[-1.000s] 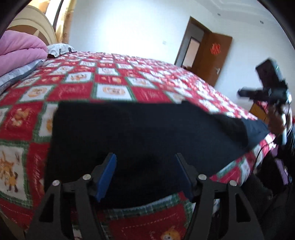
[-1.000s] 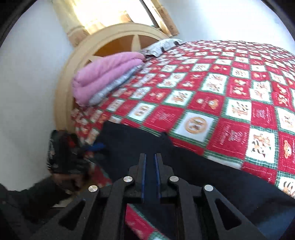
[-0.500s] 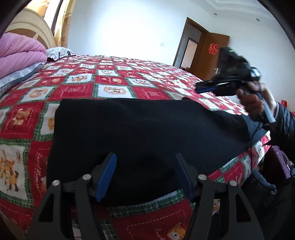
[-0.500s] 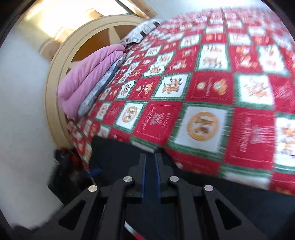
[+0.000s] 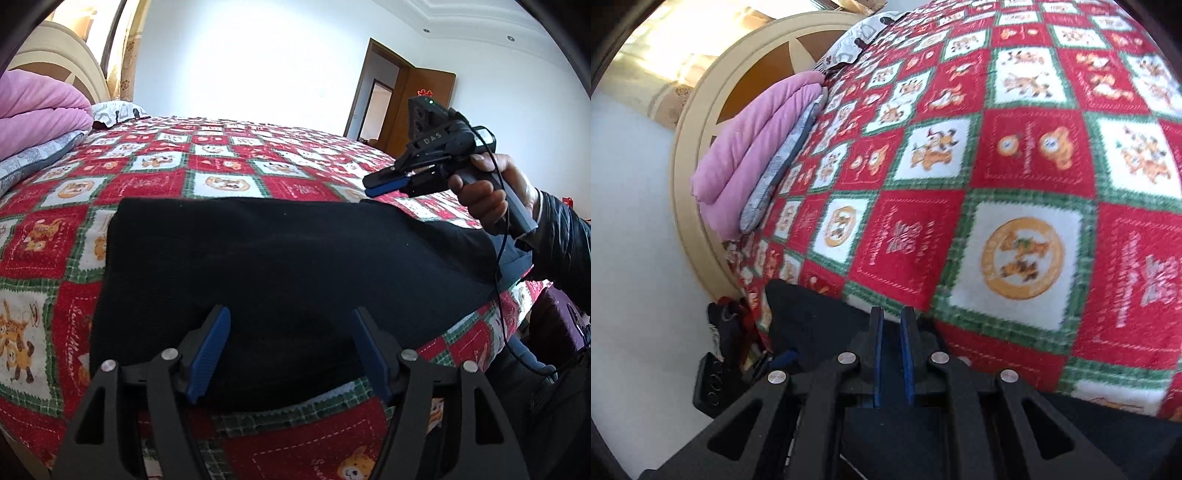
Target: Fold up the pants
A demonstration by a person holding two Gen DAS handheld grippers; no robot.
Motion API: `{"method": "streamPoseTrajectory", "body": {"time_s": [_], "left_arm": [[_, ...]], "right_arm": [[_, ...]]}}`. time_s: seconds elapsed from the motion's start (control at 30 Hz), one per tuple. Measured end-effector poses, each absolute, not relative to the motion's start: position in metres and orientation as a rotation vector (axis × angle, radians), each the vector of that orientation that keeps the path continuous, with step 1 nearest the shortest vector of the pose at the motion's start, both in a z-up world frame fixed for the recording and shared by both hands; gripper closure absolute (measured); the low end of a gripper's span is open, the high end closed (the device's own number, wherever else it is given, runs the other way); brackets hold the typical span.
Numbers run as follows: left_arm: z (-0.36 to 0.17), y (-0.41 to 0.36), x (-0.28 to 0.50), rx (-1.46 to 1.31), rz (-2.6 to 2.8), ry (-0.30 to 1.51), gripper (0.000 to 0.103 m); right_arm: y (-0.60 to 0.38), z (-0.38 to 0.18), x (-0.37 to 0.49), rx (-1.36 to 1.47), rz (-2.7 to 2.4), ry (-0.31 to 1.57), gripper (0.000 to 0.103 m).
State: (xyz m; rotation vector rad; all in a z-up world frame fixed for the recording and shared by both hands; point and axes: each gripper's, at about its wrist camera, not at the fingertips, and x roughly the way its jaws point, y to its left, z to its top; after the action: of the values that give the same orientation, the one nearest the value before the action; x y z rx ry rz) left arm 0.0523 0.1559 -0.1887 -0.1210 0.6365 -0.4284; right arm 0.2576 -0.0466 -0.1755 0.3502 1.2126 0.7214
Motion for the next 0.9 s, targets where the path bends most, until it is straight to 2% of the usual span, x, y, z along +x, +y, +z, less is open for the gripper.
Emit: {"method": "streamPoseTrajectory", "body": {"time_s": [0.07, 0.23, 0.27, 0.3, 0.37, 0.4, 0.6, 0.73, 0.83, 0.87, 0.9], "left_arm": [[-0.189, 0.156, 0.052, -0.120, -0.426, 0.635, 0.032], [-0.189, 0.155, 0.052, -0.113, -0.426, 0.633, 0.031], [-0.189, 0.155, 0.052, -0.113, -0.426, 0.633, 0.031], [-0.190, 0.155, 0.052, -0.113, -0.426, 0.632, 0.031], [-0.189, 0.155, 0.052, -0.111, -0.425, 0.632, 0.031], [-0.189, 0.154, 0.052, -0.109, -0.425, 0.632, 0.031], [-0.191, 0.151, 0.050, -0.079, -0.424, 0.620, 0.030], [-0.192, 0.147, 0.048, -0.043, -0.419, 0.612, 0.028], [-0.189, 0.149, 0.047, -0.061, -0.418, 0.612, 0.028], [-0.188, 0.150, 0.046, -0.076, -0.418, 0.613, 0.028], [-0.186, 0.151, 0.047, -0.090, -0.415, 0.616, 0.028]], "right_arm": [[-0.051, -0.177, 0.262, 0.316, 0.663, 1.219, 0.061], [-0.047, -0.192, 0.266, 0.338, 0.688, 1.282, 0.061], [-0.046, -0.194, 0.265, 0.342, 0.696, 1.288, 0.065], [-0.044, -0.196, 0.265, 0.352, 0.702, 1.295, 0.077], [-0.044, -0.199, 0.267, 0.378, 0.710, 1.308, 0.094], [-0.045, -0.199, 0.267, 0.390, 0.708, 1.301, 0.097], [-0.053, -0.171, 0.257, 0.396, 0.719, 1.134, 0.099], [-0.045, -0.189, 0.262, 0.287, 0.632, 1.162, 0.099], [-0.042, -0.197, 0.261, 0.260, 0.627, 1.139, 0.095], [-0.044, -0.194, 0.258, 0.259, 0.621, 1.130, 0.088], [-0.047, -0.190, 0.254, 0.254, 0.607, 1.121, 0.072]]}}
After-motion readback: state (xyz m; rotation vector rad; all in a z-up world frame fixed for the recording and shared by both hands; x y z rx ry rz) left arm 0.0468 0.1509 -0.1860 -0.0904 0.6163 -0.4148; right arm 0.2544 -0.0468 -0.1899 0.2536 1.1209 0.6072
